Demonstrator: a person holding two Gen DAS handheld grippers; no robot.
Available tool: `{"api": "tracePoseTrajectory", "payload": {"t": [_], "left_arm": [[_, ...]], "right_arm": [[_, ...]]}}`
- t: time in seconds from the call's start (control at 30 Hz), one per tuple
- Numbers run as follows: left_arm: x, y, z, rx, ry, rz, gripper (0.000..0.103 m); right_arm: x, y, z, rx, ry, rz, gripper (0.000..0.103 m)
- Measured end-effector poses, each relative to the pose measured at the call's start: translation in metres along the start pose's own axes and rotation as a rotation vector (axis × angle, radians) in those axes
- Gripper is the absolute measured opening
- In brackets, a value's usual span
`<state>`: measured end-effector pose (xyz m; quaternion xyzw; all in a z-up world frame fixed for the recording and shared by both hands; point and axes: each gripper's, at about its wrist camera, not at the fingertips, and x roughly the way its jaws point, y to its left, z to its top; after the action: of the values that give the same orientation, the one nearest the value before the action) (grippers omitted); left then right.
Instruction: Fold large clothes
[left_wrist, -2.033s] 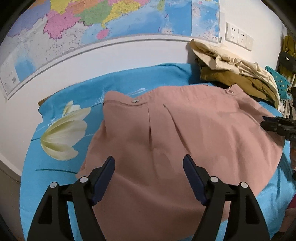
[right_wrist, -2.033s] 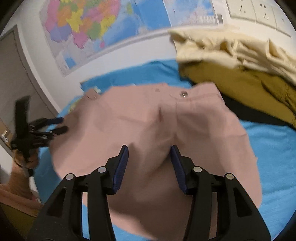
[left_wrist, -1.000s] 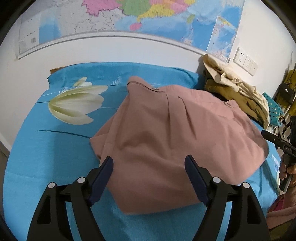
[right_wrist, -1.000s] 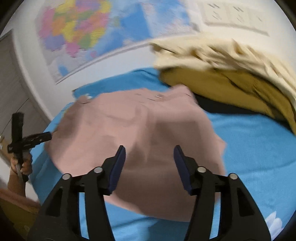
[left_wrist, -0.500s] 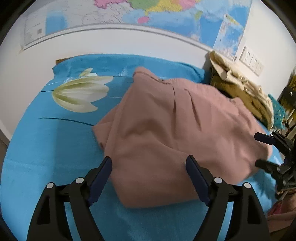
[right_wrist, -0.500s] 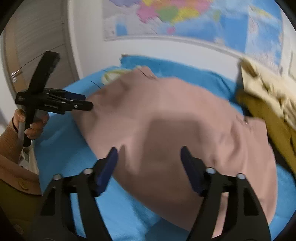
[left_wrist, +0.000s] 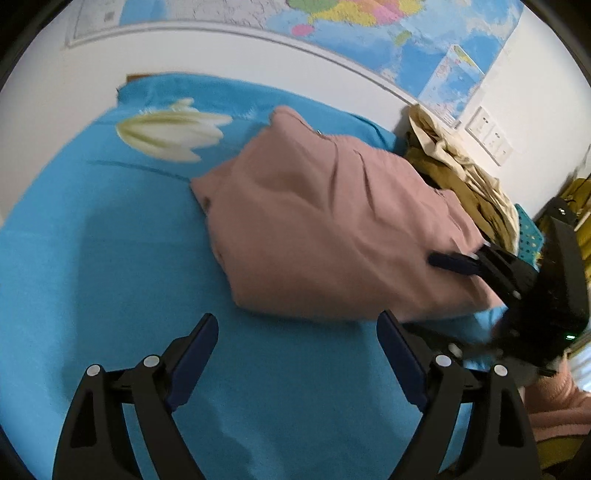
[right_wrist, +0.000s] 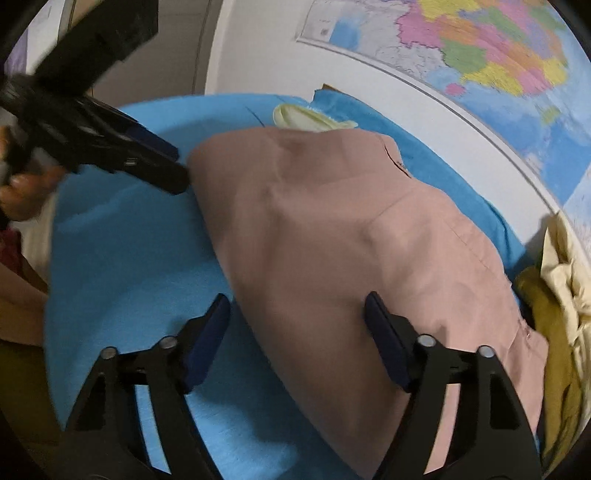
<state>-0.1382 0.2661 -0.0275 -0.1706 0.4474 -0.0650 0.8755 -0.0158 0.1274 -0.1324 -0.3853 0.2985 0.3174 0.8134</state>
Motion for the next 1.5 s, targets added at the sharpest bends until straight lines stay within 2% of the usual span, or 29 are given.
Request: {"api": "tracePoseTrajectory", "payload": {"t": [0.07, 0.13, 0.2, 0.33, 0.4, 0.6, 0.67, 0.77, 0.83, 0.87, 0.9, 0.93, 1.03, 1.2, 1.27, 1.37, 1.5], "left_arm": [[0.005, -0.002, -0.004, -0.013, 0.017, -0.044, 0.084], [0.009, -0.007, -0.006, -0.011, 0.018, -0.077, 0.087], [0.013, -0.013, -0.004, -0.011, 0.022, -0.121, 0.087], [0.033, -0.019, 0.011, -0.095, 0.036, -0.274, 0.088], [0.044, -0.016, 0.021, -0.153, 0.033, -0.326, 0.088], [0.055, 0.007, 0.043, -0.321, -0.023, -0.426, 0.09], [0.057, 0.008, 0.049, -0.348, -0.031, -0.452, 0.092], [0.066, -0.001, 0.06, -0.314, -0.02, -0.399, 0.092], [0.071, -0.009, 0.066, -0.274, -0.004, -0.354, 0.092], [0.075, -0.016, 0.069, -0.237, 0.009, -0.308, 0.092], [0.077, -0.019, 0.07, -0.2, 0.016, -0.279, 0.092], [0.078, -0.029, 0.072, -0.139, 0.017, -0.229, 0.092], [0.082, -0.036, 0.075, -0.085, 0.018, -0.176, 0.089], [0.081, -0.03, 0.073, -0.075, 0.018, -0.13, 0.062], [0.08, -0.03, 0.072, -0.067, 0.016, -0.118, 0.057], [0.078, -0.027, 0.071, -0.068, 0.018, -0.11, 0.055], [0.079, -0.027, 0.071, -0.077, 0.026, -0.121, 0.055]], "right_arm": [[0.003, -0.003, 0.003, 0.004, -0.005, 0.004, 0.051], [-0.003, -0.012, 0.005, 0.045, -0.014, 0.03, 0.03], [-0.011, -0.031, 0.011, 0.131, -0.047, 0.062, 0.023], [-0.019, -0.055, 0.016, 0.239, -0.085, 0.096, 0.023], [-0.019, -0.058, 0.017, 0.254, -0.089, 0.108, 0.023], [-0.017, -0.054, 0.015, 0.28, -0.085, 0.143, 0.024], [-0.018, -0.057, 0.013, 0.314, -0.093, 0.169, 0.026], [-0.027, -0.064, 0.008, 0.387, -0.118, 0.239, 0.031], [-0.042, -0.073, -0.005, 0.462, -0.145, 0.311, 0.044], [-0.051, -0.078, -0.015, 0.508, -0.161, 0.341, 0.049], [-0.061, -0.084, -0.027, 0.562, -0.179, 0.369, 0.058], [-0.069, -0.088, -0.04, 0.611, -0.191, 0.396, 0.062], [-0.093, -0.103, -0.096, 0.813, -0.211, 0.436, 0.063], [-0.123, -0.117, -0.195, 1.192, -0.232, 0.401, 0.068], [-0.126, -0.12, -0.221, 1.309, -0.234, 0.364, 0.068], [-0.126, -0.123, -0.234, 1.385, -0.224, 0.294, 0.075], [-0.114, -0.126, -0.221, 1.388, -0.213, 0.216, 0.082]]}}
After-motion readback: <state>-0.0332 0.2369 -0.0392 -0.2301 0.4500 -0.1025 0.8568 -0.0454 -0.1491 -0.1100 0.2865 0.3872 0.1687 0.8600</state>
